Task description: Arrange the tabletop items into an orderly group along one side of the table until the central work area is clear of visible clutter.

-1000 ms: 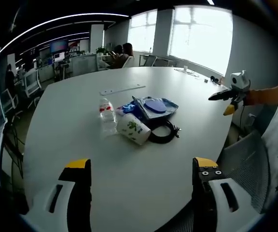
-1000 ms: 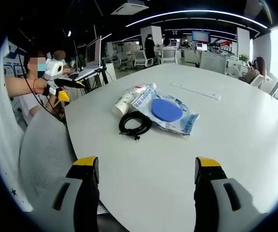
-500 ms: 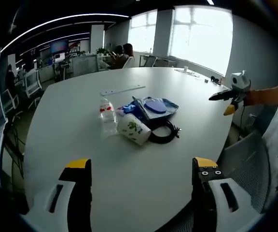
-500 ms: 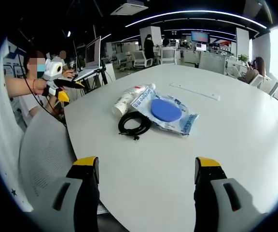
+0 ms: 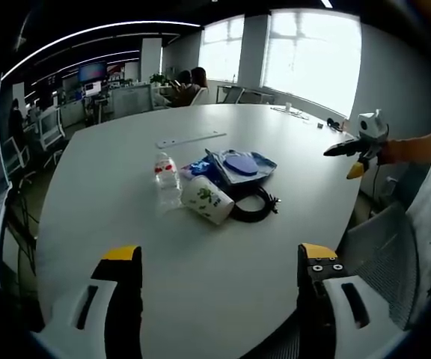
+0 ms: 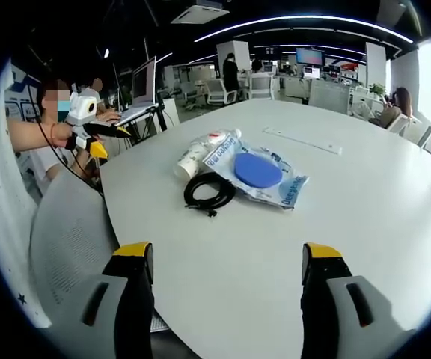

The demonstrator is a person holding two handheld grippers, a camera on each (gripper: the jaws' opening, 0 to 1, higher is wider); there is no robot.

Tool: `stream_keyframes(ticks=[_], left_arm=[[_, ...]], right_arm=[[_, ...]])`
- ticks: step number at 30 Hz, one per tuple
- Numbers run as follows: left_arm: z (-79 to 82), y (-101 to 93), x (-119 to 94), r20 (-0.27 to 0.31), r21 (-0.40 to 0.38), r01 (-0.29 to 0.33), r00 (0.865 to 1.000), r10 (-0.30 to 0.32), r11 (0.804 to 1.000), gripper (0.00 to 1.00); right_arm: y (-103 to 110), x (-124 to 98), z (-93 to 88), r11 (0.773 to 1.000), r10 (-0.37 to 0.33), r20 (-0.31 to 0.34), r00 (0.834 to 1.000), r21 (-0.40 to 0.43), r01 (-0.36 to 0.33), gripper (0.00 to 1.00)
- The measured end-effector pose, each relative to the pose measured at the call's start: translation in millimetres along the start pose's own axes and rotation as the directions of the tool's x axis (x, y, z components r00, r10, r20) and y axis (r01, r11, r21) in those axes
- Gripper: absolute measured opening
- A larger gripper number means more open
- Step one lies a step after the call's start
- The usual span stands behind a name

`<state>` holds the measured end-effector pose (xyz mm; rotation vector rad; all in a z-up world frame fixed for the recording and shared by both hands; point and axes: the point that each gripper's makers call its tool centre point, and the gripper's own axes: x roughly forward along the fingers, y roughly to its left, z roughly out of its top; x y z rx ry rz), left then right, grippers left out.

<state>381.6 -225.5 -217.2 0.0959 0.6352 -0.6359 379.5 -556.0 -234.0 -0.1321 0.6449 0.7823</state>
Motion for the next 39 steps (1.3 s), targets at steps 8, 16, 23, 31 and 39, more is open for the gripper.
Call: stream_keyframes(ticks=[8,16,23,31,39], left_arm=[[0.2,-0.2,0,0.001,0.002,0.001,1.000,-0.001,1.000,0.88],[4.7,0.7,1,0.003,0.007,0.002,1.000,-0.002,1.000,0.88],[12.4,0.7,7,0.005,0.018,0.008,1.000,-0.008,1.000,0.88],[19.9,2.0,12,0.006,0.029,0.016,1.000,-0.016,0.999,0.88],[29.0,0.4,18,0.007,0.046,0.027,1.000,-0.028,0.999,0.88]], right_arm=[[0,0,0.3,1.000,-0.001,0.002,1.000,0.003,0.001,0.81],[-5,1,5.2,1.000,-0.003,0.012,1.000,0.004,0.003,0.81],[-12,0,9.1,1.000,-0.010,0.017,1.000,0.003,0.010,0.81],[-20,1,13.5,1.000,-0.016,0.025,1.000,0.003,0.016,0.81],[-27,3,21.7,1.000,-0.022,0.041,0.999,0.012,0.022,0.81]])
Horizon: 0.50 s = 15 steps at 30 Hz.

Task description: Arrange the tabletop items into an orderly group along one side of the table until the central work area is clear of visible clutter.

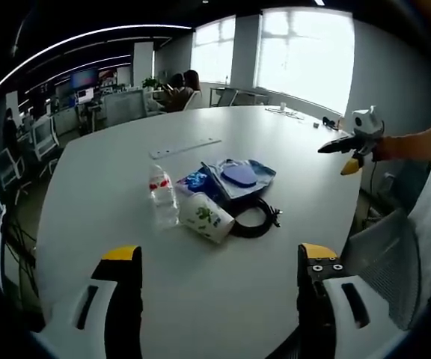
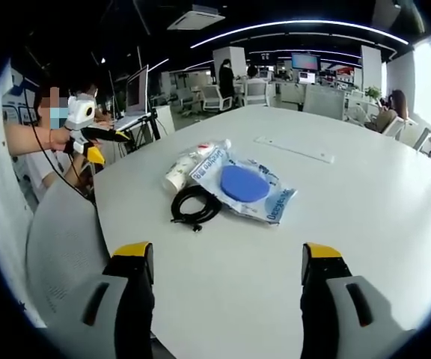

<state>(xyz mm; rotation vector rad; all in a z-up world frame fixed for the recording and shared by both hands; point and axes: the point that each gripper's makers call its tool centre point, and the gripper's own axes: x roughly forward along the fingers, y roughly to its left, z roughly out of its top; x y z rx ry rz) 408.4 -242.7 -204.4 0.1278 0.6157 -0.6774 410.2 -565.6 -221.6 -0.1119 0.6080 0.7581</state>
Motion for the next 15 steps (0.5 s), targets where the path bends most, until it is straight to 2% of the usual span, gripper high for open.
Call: stream_keyframes(ticks=[15], left_arm=[[18.0,1.9,16,0.008,0.028,0.025,1.000,-0.025,0.999,0.88]], right_arm=[[-14,6,15.9,1.000,-0.015,0.023,1.000,0.001,0.015,0.80]])
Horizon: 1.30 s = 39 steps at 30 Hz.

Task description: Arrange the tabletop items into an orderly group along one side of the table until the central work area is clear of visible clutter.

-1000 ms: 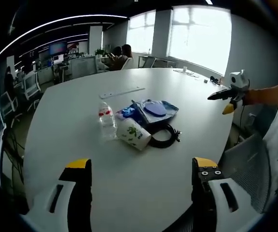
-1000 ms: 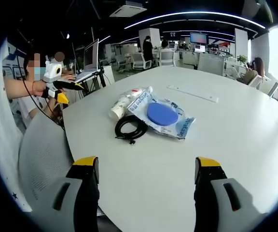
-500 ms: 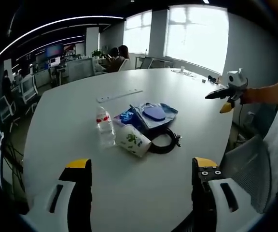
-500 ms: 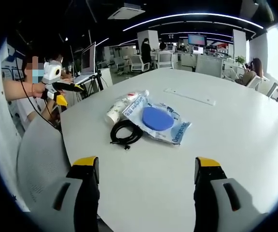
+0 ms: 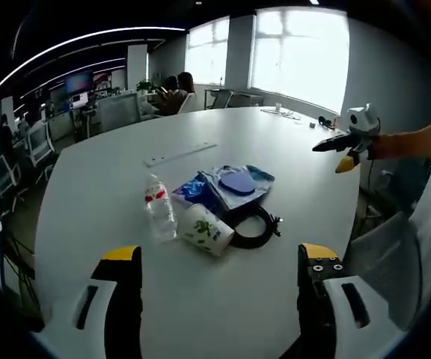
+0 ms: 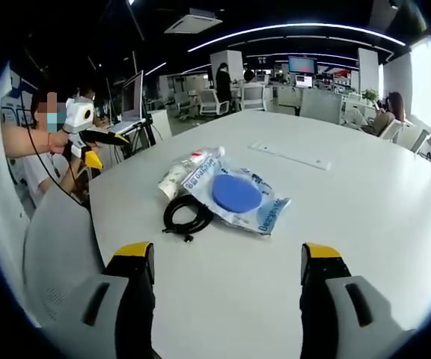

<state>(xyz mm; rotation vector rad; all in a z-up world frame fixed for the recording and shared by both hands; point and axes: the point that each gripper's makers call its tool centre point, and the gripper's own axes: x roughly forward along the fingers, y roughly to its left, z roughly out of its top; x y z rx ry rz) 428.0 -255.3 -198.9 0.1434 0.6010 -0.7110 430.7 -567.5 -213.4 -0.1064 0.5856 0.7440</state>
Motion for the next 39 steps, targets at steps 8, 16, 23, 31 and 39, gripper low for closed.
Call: stream_keyframes(ticks=[8,16,23,31,39], left_arm=[[8.3,-0.6,12,-0.001,0.010,0.017,1.000,-0.017,1.000,0.88],[23.4,-1.4,25,0.021,0.015,0.035,0.999,-0.035,0.999,0.87],[37.6,0.9,36,0.038,0.016,0.044,0.998,-0.044,0.999,0.88],[54.6,2.4,51,0.050,0.028,0.050,0.997,-0.051,0.998,0.88],[74.3,1.5,71,0.041,0.080,0.058,0.997,-0.062,0.995,0.84]], right_arm=[[-7,5,6.6,1.000,-0.007,0.010,1.000,0.003,0.007,0.79],[-10,12,10.9,1.000,-0.007,0.018,1.000,0.008,0.006,0.79],[-14,19,15.7,1.000,-0.011,0.026,1.000,0.014,0.010,0.79],[-21,27,22.2,1.000,-0.019,0.039,0.999,0.023,0.018,0.78],[-28,36,26.1,0.999,-0.026,0.053,0.998,0.036,0.024,0.77]])
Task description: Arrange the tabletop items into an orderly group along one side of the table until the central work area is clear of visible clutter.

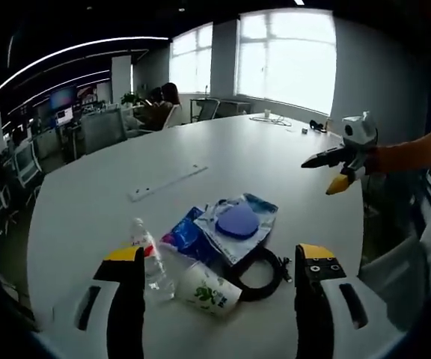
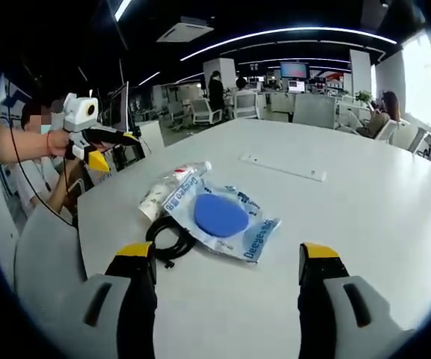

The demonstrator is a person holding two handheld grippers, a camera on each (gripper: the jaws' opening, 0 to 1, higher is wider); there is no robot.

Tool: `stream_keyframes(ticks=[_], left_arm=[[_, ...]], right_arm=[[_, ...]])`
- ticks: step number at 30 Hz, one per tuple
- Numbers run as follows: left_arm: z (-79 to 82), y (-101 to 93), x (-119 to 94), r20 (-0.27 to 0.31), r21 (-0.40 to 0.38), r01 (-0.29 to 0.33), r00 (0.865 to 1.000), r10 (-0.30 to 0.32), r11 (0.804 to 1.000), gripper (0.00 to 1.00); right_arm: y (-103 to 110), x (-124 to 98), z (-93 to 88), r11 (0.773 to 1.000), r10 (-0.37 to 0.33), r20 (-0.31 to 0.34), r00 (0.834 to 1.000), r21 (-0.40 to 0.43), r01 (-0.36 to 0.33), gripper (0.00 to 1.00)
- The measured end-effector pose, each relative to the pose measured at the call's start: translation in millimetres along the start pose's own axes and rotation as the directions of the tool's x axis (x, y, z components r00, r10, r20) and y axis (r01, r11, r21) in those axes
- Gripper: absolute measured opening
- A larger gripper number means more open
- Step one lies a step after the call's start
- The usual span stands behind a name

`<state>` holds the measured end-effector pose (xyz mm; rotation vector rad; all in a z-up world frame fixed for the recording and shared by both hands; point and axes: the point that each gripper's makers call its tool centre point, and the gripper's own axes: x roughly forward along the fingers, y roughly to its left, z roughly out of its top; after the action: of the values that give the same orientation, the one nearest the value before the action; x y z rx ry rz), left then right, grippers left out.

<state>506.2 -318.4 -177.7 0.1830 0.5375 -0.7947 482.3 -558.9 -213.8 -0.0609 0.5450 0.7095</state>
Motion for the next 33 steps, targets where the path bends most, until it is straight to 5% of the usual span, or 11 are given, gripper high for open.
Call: stream_keyframes(ticks=[13,33], left_arm=[[15.6,1.1,39,-0.035,0.035,0.008,0.999,-0.007,0.999,0.80],[-0.7,16.8,88,-0.122,-0.002,-0.011,0.992,0.011,1.000,0.75]], right_arm=[[-12,16,0.2,1.000,0.002,0.010,1.000,0.005,-0.002,0.76],[-33,45,-7.4,0.997,-0.028,0.006,1.000,0.072,0.027,0.69]])
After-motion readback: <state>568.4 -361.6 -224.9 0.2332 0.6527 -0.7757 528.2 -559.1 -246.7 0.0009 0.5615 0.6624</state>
